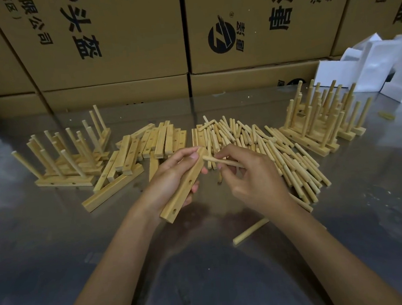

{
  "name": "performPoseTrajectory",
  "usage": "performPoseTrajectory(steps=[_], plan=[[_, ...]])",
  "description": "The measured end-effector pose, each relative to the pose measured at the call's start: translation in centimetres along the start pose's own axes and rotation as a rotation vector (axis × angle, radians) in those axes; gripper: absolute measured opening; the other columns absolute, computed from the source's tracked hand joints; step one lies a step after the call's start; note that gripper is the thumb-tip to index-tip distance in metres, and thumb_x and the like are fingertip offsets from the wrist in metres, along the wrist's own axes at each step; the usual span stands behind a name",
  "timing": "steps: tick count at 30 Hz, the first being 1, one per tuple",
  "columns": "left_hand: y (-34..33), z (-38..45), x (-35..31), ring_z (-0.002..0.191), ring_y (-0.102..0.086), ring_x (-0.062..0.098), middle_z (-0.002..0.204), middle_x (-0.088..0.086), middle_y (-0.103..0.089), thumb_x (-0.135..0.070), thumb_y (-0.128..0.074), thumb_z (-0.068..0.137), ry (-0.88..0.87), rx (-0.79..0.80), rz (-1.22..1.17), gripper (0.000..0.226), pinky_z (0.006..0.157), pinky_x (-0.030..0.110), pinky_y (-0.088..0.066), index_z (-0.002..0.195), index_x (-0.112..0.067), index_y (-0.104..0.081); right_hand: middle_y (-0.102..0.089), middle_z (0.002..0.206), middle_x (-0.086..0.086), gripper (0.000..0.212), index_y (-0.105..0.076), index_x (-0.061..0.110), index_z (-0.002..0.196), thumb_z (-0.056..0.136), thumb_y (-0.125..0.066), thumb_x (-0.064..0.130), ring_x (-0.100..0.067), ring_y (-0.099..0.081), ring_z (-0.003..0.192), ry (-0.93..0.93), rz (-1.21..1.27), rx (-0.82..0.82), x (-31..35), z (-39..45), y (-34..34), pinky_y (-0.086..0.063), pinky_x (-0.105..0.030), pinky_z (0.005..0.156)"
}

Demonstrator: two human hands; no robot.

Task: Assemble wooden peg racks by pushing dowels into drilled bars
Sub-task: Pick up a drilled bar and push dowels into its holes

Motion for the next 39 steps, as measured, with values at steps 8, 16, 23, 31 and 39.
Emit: performPoseTrajectory(steps=[8,16,23,31,39], plan=[[-1.3,-0.2,-0.1,0.054,-0.056,0.012,0.085,0.001,-0.071,-0.033,-0.058,0.099,-0.042,-0.013,0.115,0.024,0.04,0.022,-0.04,0.123,-0.033,-0.065,-0.06,0.07,0.008,0.002,-0.063,0.014,0.091,0.093,-0.064,0.014,-0.003,-0.044,0.052,0.05,-0.151,-0.048,0.8,-0.4,-0.2,-0.039,-0.026,0.05],[-1.9,-0.3,-0.2,0.062,-0.06,0.012,0.094,0.001,-0.075,-0.038,-0.059,0.1,-0.041,0.02,0.179,0.029,0.043,0.023,-0.039,0.125,-0.051,-0.063,-0.07,0.076,0.011,0.012,-0.068,0.018,0.088,0.096,-0.063,0.025,-0.008,-0.067,0.077,-0.233,0.147,-0.042,-2.0,-0.1,-0.4,-0.053,-0.032,0.069],[-2.3,-0.2,1.7,0.053,-0.05,0.012,0.073,0.006,-0.064,-0.033,-0.055,0.103,0.094,0.057,0.053,0.04,0.04,0.022,-0.034,0.14,-0.046,-0.053,-0.076,0.077,-0.004,0.027,-0.069,0.025,0.101,0.091,-0.065,0.05,-0.014,-0.062,0.054,-0.521,0.563,0.148,-4.2,0.0,-1.2,-0.047,-0.029,0.056],[0.7,0.8,2.3,0.047,-0.047,0.01,0.069,0.005,-0.062,-0.029,-0.042,0.108,0.17,-0.069,-0.24,0.029,0.034,0.019,-0.036,0.134,-0.025,-0.053,-0.075,0.101,-0.013,0.06,-0.06,0.017,0.122,0.094,-0.041,0.067,-0.025,-0.068,0.074,-0.666,0.877,0.25,-4.9,-0.3,-2.5,-0.055,-0.034,0.066],[2.1,0.7,3.0,0.045,-0.044,0.011,0.067,0.007,-0.063,-0.031,-0.045,0.107,0.247,-0.2,-0.351,0.027,0.032,0.018,-0.031,0.125,-0.012,-0.053,-0.065,0.075,0.009,0.009,-0.065,0.033,0.097,0.096,-0.057,0.038,-0.009,-0.057,0.067,-0.475,-0.003,0.226,-6.2,0.3,-4.4,-0.044,-0.026,0.059]])
Point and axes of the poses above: each hand's wrist, its own z-axis towards the middle knuckle, its own y-axis out of the back of the hand, x = y × z, the point moved 8 cm from there along z, towards the middle knuckle
